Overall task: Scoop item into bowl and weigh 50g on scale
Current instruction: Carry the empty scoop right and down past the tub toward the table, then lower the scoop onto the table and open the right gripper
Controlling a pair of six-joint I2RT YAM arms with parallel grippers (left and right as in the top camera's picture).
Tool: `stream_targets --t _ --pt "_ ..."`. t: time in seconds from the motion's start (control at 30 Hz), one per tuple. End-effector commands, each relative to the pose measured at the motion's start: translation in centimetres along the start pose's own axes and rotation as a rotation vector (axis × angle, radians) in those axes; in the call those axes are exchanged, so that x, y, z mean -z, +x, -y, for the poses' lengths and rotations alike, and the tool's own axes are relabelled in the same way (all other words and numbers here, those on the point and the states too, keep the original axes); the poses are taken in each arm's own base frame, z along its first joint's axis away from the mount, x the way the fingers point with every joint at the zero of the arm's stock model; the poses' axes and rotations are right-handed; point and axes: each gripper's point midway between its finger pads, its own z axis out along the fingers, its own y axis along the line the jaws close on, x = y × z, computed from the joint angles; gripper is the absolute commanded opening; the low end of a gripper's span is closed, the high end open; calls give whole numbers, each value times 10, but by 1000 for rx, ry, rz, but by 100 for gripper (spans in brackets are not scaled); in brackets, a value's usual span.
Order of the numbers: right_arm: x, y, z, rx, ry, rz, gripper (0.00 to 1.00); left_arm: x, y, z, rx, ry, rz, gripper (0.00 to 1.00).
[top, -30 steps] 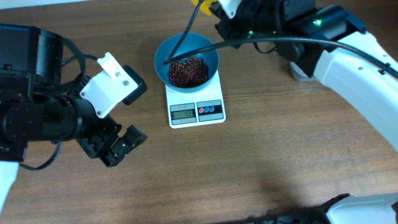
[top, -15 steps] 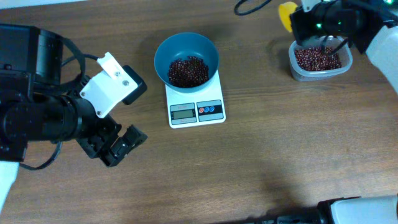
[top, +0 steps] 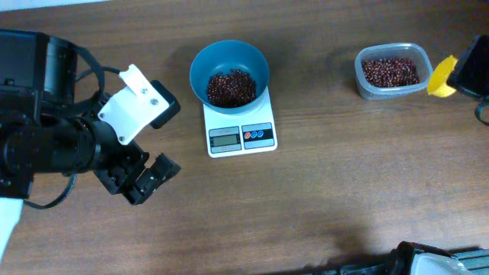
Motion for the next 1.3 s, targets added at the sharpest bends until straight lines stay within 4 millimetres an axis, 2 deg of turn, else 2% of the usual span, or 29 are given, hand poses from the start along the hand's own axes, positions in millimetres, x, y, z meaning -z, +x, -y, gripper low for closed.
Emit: stream_targets --t 0.0,0.07,0.17,0.3,0.37,0.43,0.53,0.67,0.77,0.8,0.83,1.0,1.07,1.17,1.27 --pt "-16 23 6 -145 10 -83 4 1 -1 1 -24 3 6 99" --pt "-29 43 6 -169 -8 -154 4 1 -1 1 -25 3 6 99" --pt "-43 60 8 -230 -11 -207 4 1 -1 1 -25 2 6 99" --pt "-65 71 -1 -236 -91 -232 4 1 -1 1 -25 3 6 99" --pt "-78 76 -12 -238 -180 -240 4 1 -1 1 -25 3 6 99" --pt "-81 81 -13 -240 -194 -250 4 1 -1 1 -25 3 6 99" --pt "-68 76 -14 -227 -210 -196 4 1 -1 1 -24 3 6 99" --pt "-25 81 -6 -193 -183 -64 4 1 -1 1 -24 3 6 99" --pt "-17 97 2 -238 -179 2 4 1 -1 1 -25 3 6 99" --pt "-28 112 3 -294 -215 3 4 1 -1 1 -24 3 6 99" --pt "-36 117 -1 -297 -254 5 4 1 -1 1 -24 3 6 99" --pt "-90 133 -14 -425 -444 8 4 1 -1 1 -25 2 6 99" --pt "-105 136 -12 -439 -468 37 4 1 -1 1 -24 2 6 99" --pt "-123 155 1 -461 -417 9 4 1 -1 1 -25 3 6 99" --pt "-127 152 5 -459 -399 45 4 1 -1 1 -24 3 6 99"
